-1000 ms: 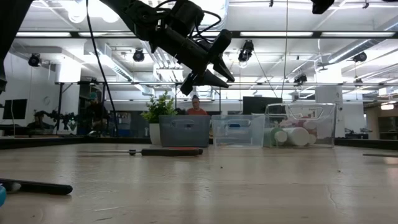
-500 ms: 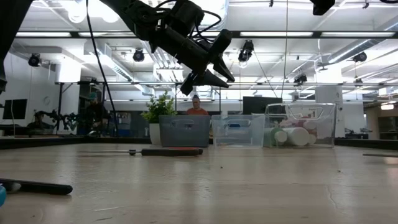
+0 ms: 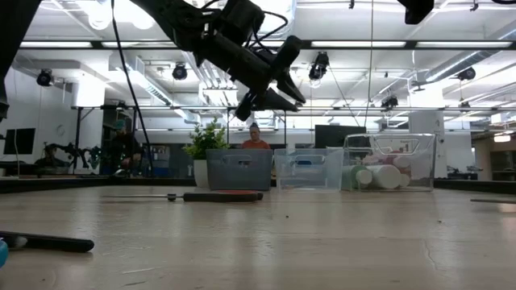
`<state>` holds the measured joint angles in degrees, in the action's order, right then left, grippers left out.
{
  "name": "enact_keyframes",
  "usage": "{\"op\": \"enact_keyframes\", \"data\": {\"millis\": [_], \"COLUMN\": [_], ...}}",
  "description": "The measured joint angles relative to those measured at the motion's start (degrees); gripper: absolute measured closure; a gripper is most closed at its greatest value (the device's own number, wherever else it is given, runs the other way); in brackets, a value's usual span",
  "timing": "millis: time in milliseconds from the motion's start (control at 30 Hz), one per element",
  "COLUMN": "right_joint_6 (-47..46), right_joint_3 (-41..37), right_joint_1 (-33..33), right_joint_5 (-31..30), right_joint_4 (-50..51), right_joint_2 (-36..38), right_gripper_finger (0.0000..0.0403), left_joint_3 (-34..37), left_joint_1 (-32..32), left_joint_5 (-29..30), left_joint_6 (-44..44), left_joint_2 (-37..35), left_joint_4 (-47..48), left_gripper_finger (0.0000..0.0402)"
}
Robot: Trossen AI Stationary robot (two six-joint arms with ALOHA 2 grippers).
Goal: Pick & Place Paint Supplies
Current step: Put the gold paint brush into the white transparent bin
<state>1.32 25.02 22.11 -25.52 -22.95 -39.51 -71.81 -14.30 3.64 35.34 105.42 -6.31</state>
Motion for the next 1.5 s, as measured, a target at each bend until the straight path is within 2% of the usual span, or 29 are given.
{"op": "enact_keyframes", "data": {"millis": [200,433,633,867,1000,1067,1200,1367,1500], "right_joint_6": [2.0,1.9,1.8,1.8,1.8,1.8,1.9,1.8,1.7], "right_joint_3": [0.0,0.0,0.0,-0.1,-0.1,-0.1,-0.1,-0.2,-0.2], "right_joint_1": [0.0,0.0,0.0,0.0,0.0,0.0,0.0,0.0,0.0], "right_joint_5": [0.0,0.0,0.0,0.0,0.0,0.0,0.0,0.0,0.0], "right_joint_4": [0.2,0.2,0.4,0.4,0.4,0.4,0.4,0.4,0.4], "right_joint_2": [0.0,0.0,0.0,0.0,0.0,0.0,0.0,0.0,0.0], "right_gripper_finger": [0.0115,0.0115,0.0115,0.0115,0.0115,0.0115,0.0115,0.0115,0.0115], "left_joint_3": [0.0,0.0,0.0,0.0,0.1,0.3,0.9,1.0,1.0], "left_joint_1": [6.3,19.4,32.5,44.4,48.6,50.4,53.6,55.5,55.7], "left_joint_5": [1.1,15.0,21.3,25.7,25.7,24.5,20.5,19.8,14.1], "left_joint_6": [-9.9,-12.1,-1.5,17.0,31.0,35.0,38.3,43.3,45.4], "left_joint_2": [-4.0,-11.8,-17.0,-16.5,-16.3,-16.3,-16.0,-13.3,-9.4], "left_joint_4": [4.7,21.9,36.5,51.4,60.4,61.2,58.2,57.6,57.8], "left_gripper_finger": [0.0283,0.0283,0.0283,0.0283,0.0283,0.0283,0.0283,0.0283,0.0283]}}
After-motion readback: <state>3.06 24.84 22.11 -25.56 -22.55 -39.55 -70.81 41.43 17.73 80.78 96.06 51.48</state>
